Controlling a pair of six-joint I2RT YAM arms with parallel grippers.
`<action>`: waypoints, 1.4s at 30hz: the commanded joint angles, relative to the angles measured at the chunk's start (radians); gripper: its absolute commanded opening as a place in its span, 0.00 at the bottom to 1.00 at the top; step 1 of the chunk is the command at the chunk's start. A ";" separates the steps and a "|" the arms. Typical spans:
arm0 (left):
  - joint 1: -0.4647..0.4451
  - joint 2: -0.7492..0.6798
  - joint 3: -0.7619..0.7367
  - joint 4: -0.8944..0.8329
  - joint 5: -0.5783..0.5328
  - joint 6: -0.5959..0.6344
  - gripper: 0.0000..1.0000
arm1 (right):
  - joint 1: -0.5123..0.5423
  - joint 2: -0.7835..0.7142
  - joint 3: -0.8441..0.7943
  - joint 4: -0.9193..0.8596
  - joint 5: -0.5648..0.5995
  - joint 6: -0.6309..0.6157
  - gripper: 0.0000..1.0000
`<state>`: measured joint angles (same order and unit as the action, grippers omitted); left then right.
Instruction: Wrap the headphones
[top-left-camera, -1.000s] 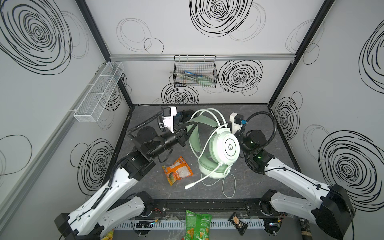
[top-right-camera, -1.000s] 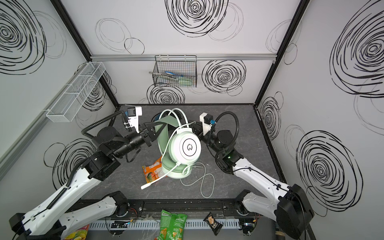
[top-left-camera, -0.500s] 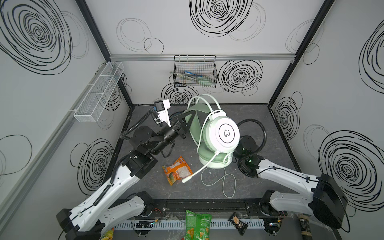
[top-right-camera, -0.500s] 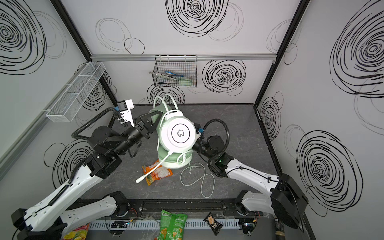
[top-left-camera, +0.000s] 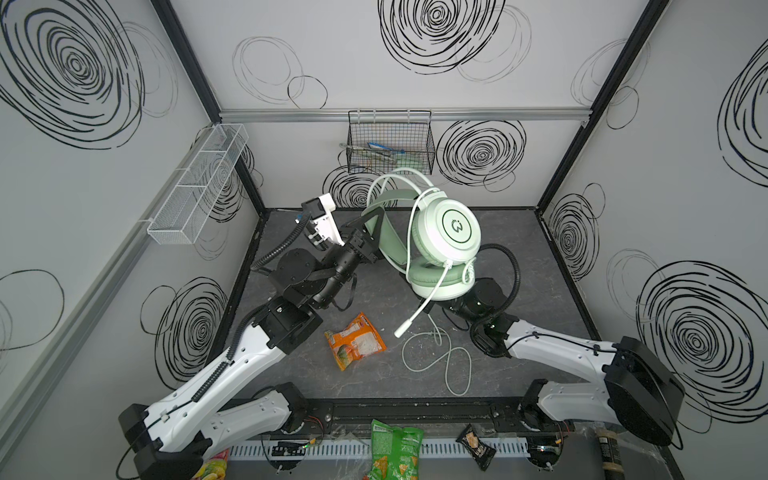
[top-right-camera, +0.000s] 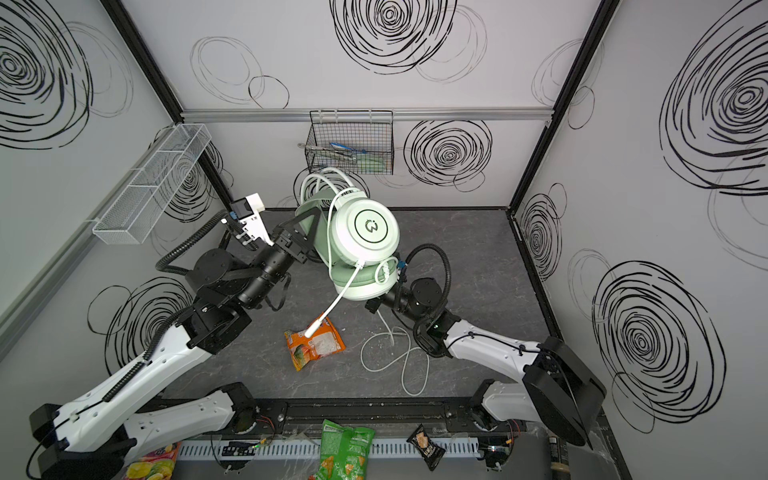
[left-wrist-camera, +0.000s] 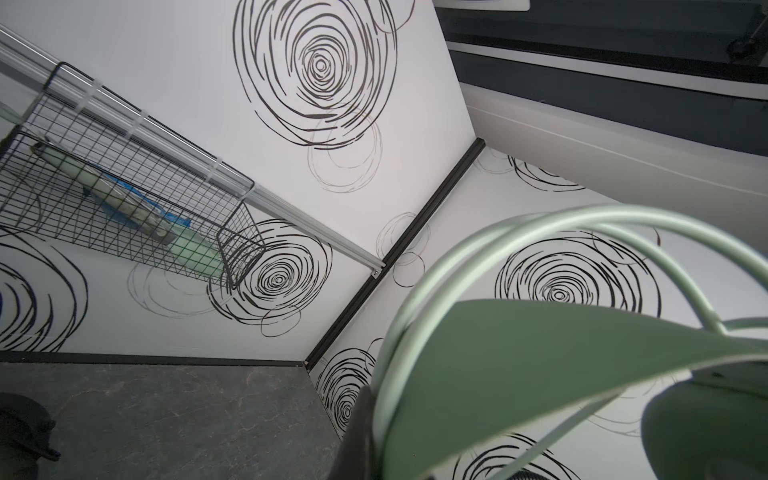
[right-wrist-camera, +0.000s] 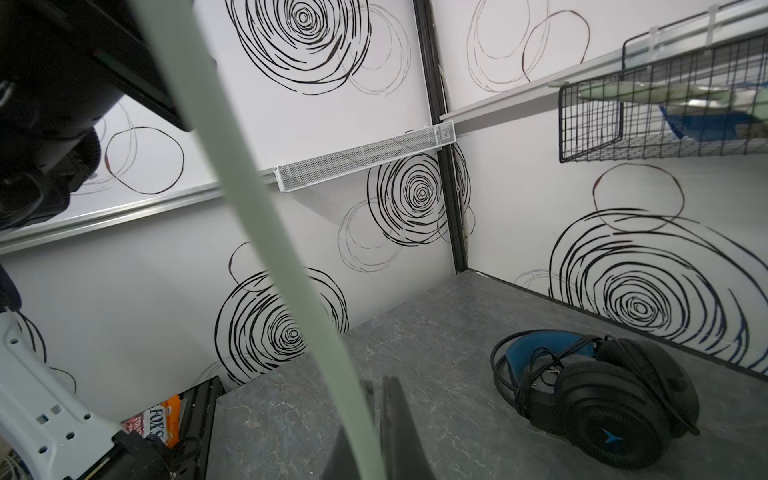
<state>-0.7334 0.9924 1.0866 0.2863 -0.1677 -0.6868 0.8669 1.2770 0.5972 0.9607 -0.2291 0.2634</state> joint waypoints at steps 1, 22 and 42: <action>-0.006 -0.005 0.034 0.137 -0.125 -0.066 0.00 | 0.015 0.018 -0.013 0.029 0.059 0.057 0.00; 0.000 0.138 0.072 0.128 -0.553 0.235 0.00 | 0.189 0.055 -0.019 -0.098 0.226 0.047 0.00; -0.004 0.319 0.051 0.385 -0.806 0.812 0.00 | 0.322 0.060 0.100 -0.336 0.389 -0.073 0.00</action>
<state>-0.7414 1.2987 1.1023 0.4095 -0.8810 0.0143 1.1503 1.3331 0.6510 0.7086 0.1448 0.2340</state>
